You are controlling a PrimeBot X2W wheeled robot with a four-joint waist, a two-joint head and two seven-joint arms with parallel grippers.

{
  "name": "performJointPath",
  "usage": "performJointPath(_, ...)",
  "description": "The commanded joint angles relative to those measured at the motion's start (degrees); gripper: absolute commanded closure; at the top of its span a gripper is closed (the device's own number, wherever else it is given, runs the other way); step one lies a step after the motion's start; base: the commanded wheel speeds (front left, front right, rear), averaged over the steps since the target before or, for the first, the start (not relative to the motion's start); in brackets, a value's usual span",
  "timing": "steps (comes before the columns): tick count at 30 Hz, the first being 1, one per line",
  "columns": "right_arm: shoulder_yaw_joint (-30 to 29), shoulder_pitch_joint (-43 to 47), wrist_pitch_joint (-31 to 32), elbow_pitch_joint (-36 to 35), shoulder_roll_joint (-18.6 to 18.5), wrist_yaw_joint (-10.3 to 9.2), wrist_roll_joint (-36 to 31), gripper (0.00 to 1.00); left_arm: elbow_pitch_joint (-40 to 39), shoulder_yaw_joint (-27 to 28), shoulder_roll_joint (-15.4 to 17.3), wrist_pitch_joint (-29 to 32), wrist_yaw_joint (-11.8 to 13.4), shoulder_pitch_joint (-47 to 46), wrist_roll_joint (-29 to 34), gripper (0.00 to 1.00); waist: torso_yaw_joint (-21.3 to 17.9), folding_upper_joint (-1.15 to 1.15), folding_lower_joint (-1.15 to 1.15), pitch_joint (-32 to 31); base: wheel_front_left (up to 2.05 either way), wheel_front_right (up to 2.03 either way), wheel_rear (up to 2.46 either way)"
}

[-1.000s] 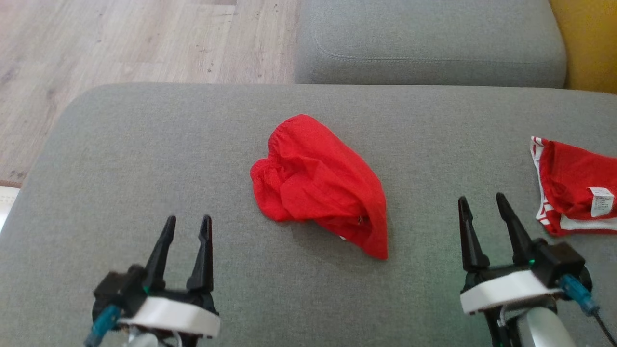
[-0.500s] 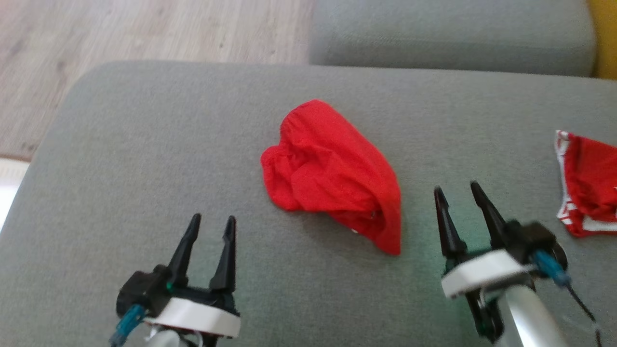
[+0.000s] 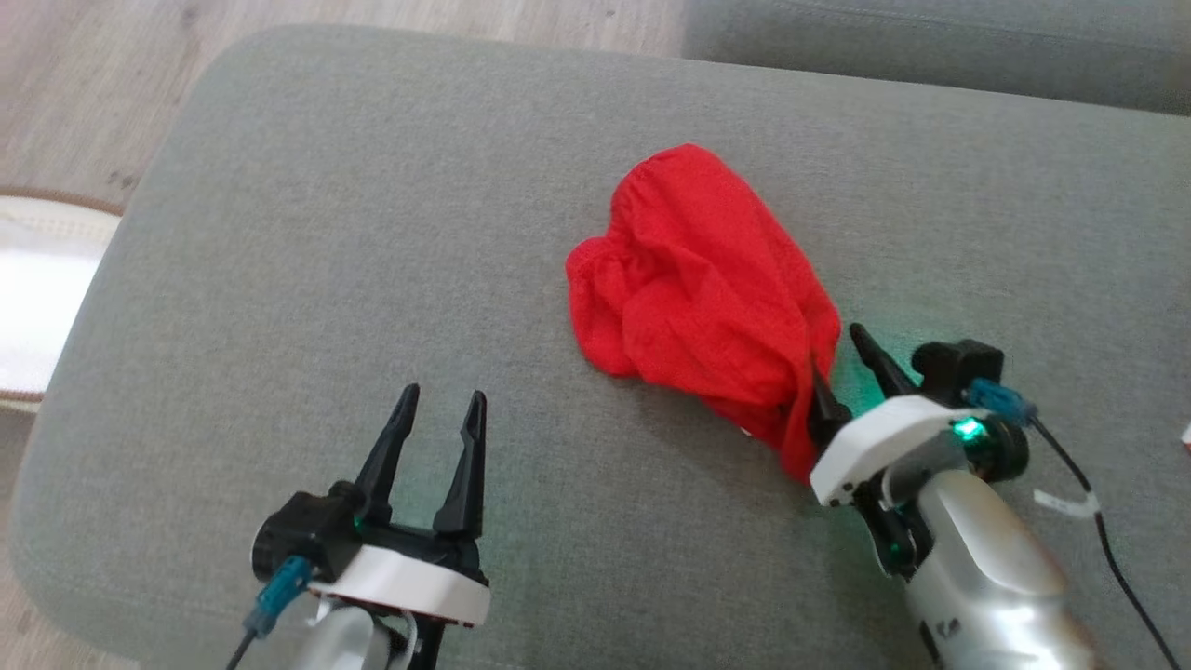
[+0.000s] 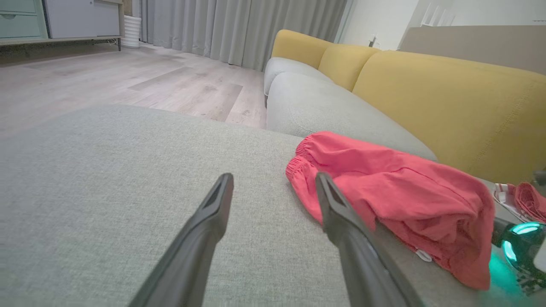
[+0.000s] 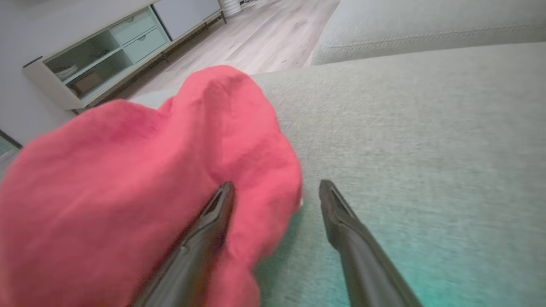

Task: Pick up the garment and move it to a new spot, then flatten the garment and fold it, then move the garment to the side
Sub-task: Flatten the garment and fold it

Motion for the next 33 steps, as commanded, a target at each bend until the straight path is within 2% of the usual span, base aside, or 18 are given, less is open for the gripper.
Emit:
performJointPath(1, 1.66, -1.79, 0.1, -1.18, 0.13, -0.04, 0.63, 0.0, -1.34, 1.28, -0.14, -0.55, -0.3, -2.3, 0.56, 0.0, 0.35, 0.0, -0.01, 0.28, 0.0, 0.0, 0.0)
performJointPath(6, 5.35, -4.72, 0.62, 4.42, 0.13, -0.04, 3.02, 0.02, -1.13, 0.6, -0.38, -0.55, -0.31, -2.53, 0.42, 0.0, 0.7, 0.0, -0.01, 0.6, 0.0, 0.0, 0.0)
performJointPath(8, 6.63, -5.56, 0.45, 6.12, 0.13, -0.04, 3.83, 1.0, -0.99, 0.61, -0.42, -0.55, -0.32, -2.6, 0.37, 0.0, 0.67, 0.0, -0.01, 0.61, 0.0, 0.0, 0.0)
performJointPath(14, 8.28, -8.49, -2.72, 9.51, 0.04, -0.04, 4.26, 1.0, -0.36, 0.81, -0.32, -0.55, -0.32, -2.68, 0.46, 0.0, -0.24, 0.0, -0.01, -0.09, 0.0, 0.0, 0.0)
performJointPath(18, 8.55, -10.68, -4.65, 9.98, -1.61, -0.04, 2.95, 1.0, -0.18, 0.75, -0.23, -0.56, -0.32, -2.66, 0.48, 0.0, -0.93, 0.0, -0.01, -1.03, 0.0, 0.0, 0.0)
performJointPath(21, 8.5, -12.87, -5.51, 8.96, -4.43, -0.04, 1.28, 1.0, -0.3, 0.59, -0.26, -0.56, -0.32, -2.73, 0.38, 0.0, -1.21, 0.0, -0.01, -1.43, 0.0, 0.0, 0.0)
performJointPath(28, 8.2, -18.28, -6.02, 6.36, -13.67, -0.04, -3.63, 1.0, -0.91, 0.67, -0.44, -0.56, -0.33, -2.44, 0.11, 0.0, -0.66, 0.0, -0.01, -1.45, 0.0, 0.0, 0.0)
performJointPath(33, 9.06, -23.1, -4.37, 6.91, -18.7, -0.04, -5.77, 1.0, -1.34, 0.31, -0.69, -0.56, -0.33, -2.68, -0.25, 0.0, 0.49, 0.0, -0.01, -0.06, 0.0, 0.0, 0.0)
